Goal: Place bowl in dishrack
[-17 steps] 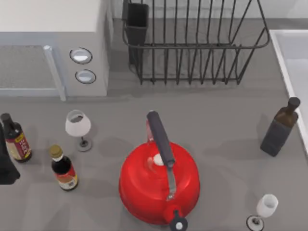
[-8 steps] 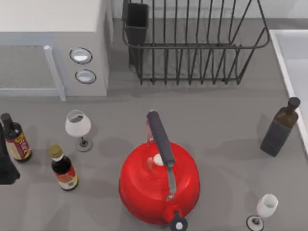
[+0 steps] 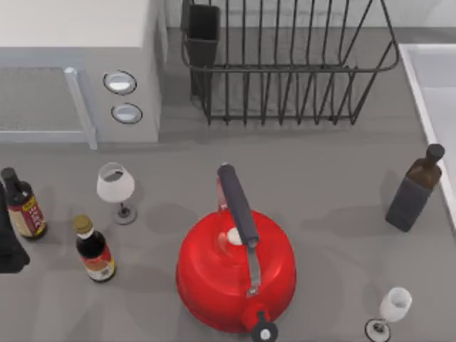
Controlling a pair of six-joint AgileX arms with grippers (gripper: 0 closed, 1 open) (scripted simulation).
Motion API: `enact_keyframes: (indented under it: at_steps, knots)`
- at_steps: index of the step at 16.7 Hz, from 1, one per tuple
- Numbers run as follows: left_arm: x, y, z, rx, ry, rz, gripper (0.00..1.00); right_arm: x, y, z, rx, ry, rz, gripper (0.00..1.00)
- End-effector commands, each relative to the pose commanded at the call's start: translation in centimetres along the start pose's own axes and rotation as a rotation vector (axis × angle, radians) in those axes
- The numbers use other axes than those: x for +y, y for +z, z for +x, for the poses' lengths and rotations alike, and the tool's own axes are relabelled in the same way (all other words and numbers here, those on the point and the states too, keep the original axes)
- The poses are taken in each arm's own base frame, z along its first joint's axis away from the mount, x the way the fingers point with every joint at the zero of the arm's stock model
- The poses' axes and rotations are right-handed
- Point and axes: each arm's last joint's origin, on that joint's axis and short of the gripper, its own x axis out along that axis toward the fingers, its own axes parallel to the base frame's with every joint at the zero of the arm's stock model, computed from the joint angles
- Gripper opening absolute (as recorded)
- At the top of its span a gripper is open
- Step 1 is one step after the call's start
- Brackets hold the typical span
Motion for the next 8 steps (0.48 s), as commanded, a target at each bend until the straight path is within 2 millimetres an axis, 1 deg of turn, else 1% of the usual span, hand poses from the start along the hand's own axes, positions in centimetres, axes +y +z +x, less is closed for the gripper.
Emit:
enact_keyframes:
  at_steps: [4, 6, 8]
  knots:
    - [0.0, 0.0, 0.0, 0.0, 0.0, 0.0, 1.0, -0.1, 0.1, -0.3, 0.0, 0.002, 0.003, 0.0]
    - [0.0, 0.0, 0.0, 0.0, 0.0, 0.0, 1.0, -0.6, 0.6, -1.6, 0.0, 0.001, 0.0, 0.0]
    - [0.0, 0.0, 0.0, 0.0, 0.0, 0.0, 1.0, -1.2, 1.3, -4.0, -0.002, 0.0, -0.003, 0.0]
